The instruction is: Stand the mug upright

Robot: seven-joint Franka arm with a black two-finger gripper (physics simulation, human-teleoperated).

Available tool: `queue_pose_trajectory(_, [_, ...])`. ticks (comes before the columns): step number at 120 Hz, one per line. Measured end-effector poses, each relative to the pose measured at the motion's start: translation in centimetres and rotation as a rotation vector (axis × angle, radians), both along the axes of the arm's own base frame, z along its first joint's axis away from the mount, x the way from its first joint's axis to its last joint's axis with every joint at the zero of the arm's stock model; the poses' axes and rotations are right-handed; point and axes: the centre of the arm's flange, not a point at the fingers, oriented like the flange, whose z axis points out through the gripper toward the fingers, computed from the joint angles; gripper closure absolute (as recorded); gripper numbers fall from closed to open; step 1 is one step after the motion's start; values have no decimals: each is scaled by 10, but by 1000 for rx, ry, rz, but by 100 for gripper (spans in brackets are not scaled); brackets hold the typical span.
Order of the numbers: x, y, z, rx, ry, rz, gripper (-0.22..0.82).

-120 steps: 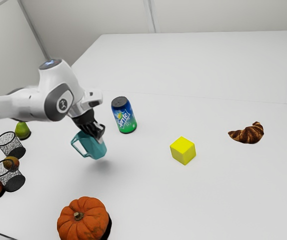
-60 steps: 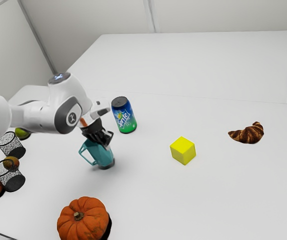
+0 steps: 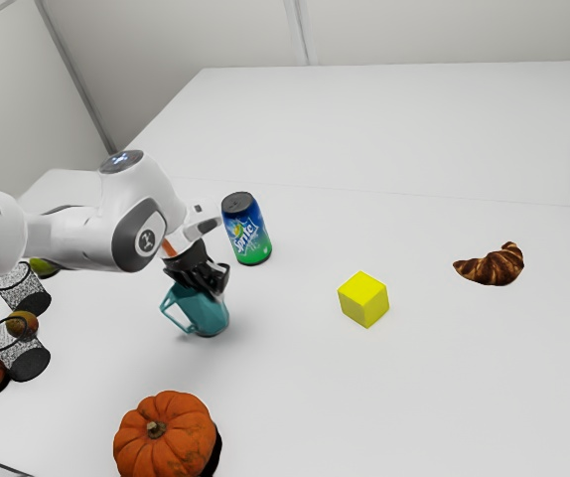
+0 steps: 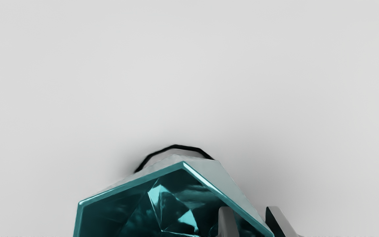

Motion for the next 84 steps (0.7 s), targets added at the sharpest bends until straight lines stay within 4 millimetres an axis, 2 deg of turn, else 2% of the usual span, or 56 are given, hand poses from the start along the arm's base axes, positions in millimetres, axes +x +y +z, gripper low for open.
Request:
queue_pose_trajectory(17, [0,-1,11,-1,-19,5,46])
queue_pose_trajectory(41, [-1,-5,36,-6,-45,5,22])
queue_pose_trajectory(59, [4,-9,79,-13,-61,-1,12])
queue_pose_trajectory(84, [10,-13,140,-23,-32,-14,6])
